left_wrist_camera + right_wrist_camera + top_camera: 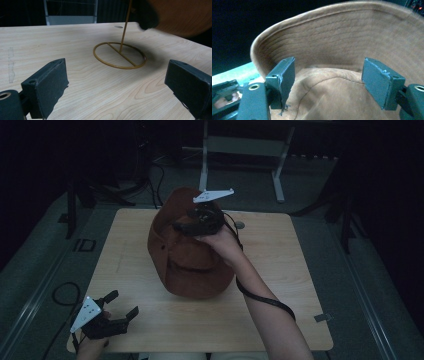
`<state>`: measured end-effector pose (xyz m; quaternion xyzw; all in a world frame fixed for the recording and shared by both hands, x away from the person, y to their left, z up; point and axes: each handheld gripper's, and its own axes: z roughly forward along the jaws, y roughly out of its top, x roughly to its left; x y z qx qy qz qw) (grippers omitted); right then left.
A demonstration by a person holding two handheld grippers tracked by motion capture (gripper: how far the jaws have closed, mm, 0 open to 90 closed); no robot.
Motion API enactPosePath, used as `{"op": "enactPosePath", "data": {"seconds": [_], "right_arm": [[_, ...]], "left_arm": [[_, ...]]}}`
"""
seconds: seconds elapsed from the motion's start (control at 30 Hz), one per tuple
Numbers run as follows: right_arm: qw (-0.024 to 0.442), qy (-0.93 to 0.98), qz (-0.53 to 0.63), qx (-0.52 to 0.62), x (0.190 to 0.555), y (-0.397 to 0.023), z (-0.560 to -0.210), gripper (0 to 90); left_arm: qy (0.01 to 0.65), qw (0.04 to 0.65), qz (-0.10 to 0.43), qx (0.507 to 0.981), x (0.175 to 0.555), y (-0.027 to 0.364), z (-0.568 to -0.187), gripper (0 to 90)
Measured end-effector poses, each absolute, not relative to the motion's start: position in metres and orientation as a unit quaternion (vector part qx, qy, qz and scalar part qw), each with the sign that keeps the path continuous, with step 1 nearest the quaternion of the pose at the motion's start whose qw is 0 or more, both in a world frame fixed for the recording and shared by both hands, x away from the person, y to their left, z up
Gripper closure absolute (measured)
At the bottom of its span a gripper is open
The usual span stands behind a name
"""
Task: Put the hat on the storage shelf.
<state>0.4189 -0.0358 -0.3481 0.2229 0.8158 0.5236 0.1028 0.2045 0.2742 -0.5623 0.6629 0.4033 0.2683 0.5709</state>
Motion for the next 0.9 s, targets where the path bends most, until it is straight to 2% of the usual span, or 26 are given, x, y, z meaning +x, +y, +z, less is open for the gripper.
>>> {"op": "enactPosePath", "data": {"seconds": [0.2,0.27,0.9], "right_arm": [[0.093,0.805,0.540,0.226,0.417,-0.052,-0.349,21.4],[0.092,0.803,0.546,0.221,0.415,-0.058,-0.350,14.7],[0.115,0.798,0.548,0.224,0.402,-0.111,-0.368,14.1]], "left_arm": [[0.403,0.569,0.266,0.666,0.205,0.272,-0.564,5.1],[0.402,0.569,0.267,0.666,0.205,0.271,-0.564,5.1],[0.407,0.560,0.273,0.668,0.207,0.269,-0.567,5.1]]}}
